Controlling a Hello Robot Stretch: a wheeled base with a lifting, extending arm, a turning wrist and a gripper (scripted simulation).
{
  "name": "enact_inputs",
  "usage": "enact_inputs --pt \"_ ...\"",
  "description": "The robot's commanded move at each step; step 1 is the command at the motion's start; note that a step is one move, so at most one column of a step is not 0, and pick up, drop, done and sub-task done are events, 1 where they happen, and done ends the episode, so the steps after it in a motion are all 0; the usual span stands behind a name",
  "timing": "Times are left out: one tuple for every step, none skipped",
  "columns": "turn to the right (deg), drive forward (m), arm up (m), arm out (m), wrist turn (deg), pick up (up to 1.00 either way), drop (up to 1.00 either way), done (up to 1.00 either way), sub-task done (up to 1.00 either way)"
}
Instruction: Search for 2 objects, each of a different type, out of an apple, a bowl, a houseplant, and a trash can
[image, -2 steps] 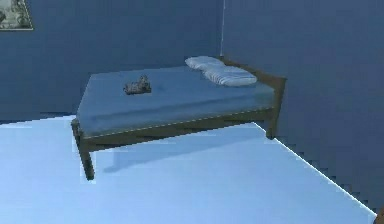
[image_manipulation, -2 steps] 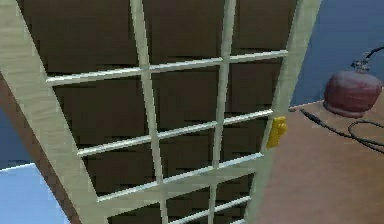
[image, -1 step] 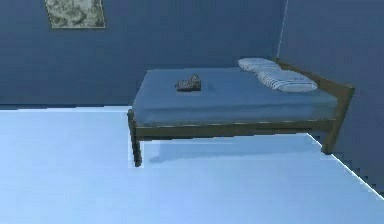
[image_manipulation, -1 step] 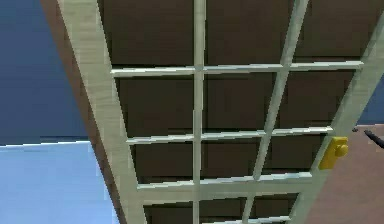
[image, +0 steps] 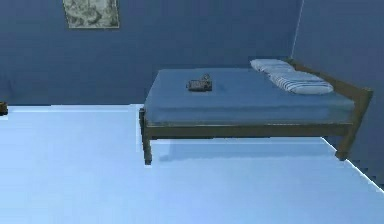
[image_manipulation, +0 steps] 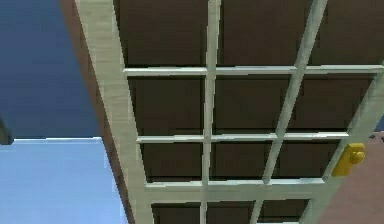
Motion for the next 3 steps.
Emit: enact_inputs --pt "0.0 0.40 0.00 0.00 0.0 0.00 0.00 0.00 0.00" --pt "-45.0 0.00 0.00 0.00 0.0 0.00 0.00 0.00 0.00" --pt "0.0 1.00 0.00 0.00 0.0 0.00 0.00 0.00 0.00"
